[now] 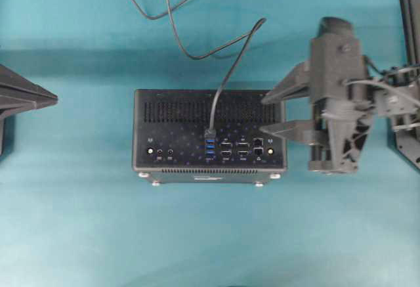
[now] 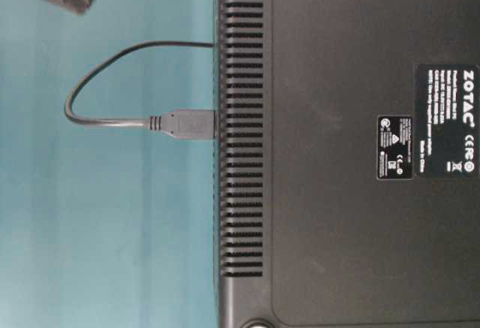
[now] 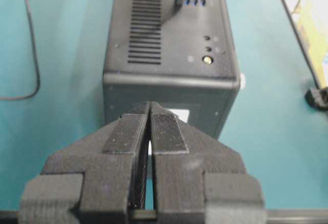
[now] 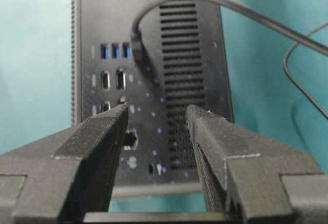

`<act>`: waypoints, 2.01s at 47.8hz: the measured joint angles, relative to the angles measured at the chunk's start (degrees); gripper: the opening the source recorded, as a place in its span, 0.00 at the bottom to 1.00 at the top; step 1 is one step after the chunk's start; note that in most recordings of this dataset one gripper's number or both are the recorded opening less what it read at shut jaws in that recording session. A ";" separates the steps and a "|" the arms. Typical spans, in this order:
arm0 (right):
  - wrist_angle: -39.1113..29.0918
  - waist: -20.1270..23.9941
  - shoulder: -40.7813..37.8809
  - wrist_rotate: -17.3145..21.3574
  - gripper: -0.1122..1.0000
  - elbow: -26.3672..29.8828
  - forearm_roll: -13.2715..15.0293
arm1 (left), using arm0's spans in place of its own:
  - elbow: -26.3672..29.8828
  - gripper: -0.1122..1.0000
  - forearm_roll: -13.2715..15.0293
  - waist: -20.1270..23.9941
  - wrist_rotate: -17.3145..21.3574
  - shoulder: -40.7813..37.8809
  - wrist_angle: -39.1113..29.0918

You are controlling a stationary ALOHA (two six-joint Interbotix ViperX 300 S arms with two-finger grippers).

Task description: Insert the USB into the PC box with both arms.

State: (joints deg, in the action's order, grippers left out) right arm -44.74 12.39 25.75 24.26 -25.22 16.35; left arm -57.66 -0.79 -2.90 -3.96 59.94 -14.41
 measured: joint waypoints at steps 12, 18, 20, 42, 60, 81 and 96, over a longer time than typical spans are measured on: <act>0.35 0.09 2.90 0.00 0.61 -2.46 0.09 | -0.44 0.10 0.00 -1.76 0.26 0.79 7.56; 0.44 0.09 4.57 0.00 0.61 -3.69 0.00 | -0.70 0.10 0.00 -1.93 0.26 0.70 8.70; 0.44 0.09 5.19 0.09 0.61 -4.13 0.09 | -0.70 0.10 0.00 -1.93 0.18 0.70 8.79; 0.62 0.09 10.99 0.09 0.61 -7.91 -0.26 | -0.70 0.10 0.00 -2.20 0.44 0.70 8.79; 4.13 0.09 16.70 0.09 0.61 -13.10 -0.35 | -1.05 0.10 0.00 -2.72 1.49 0.09 9.05; 6.94 0.09 21.45 0.09 0.61 -16.70 -0.35 | -1.14 0.10 0.00 -2.72 3.08 0.09 9.32; 8.09 0.09 21.97 0.00 0.61 -17.67 -0.44 | -1.05 0.10 0.00 -2.72 3.08 -0.35 9.40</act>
State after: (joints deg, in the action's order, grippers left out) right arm -36.65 12.48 47.72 24.26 -42.89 15.91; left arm -58.71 -0.79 -5.63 -0.88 59.59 -5.01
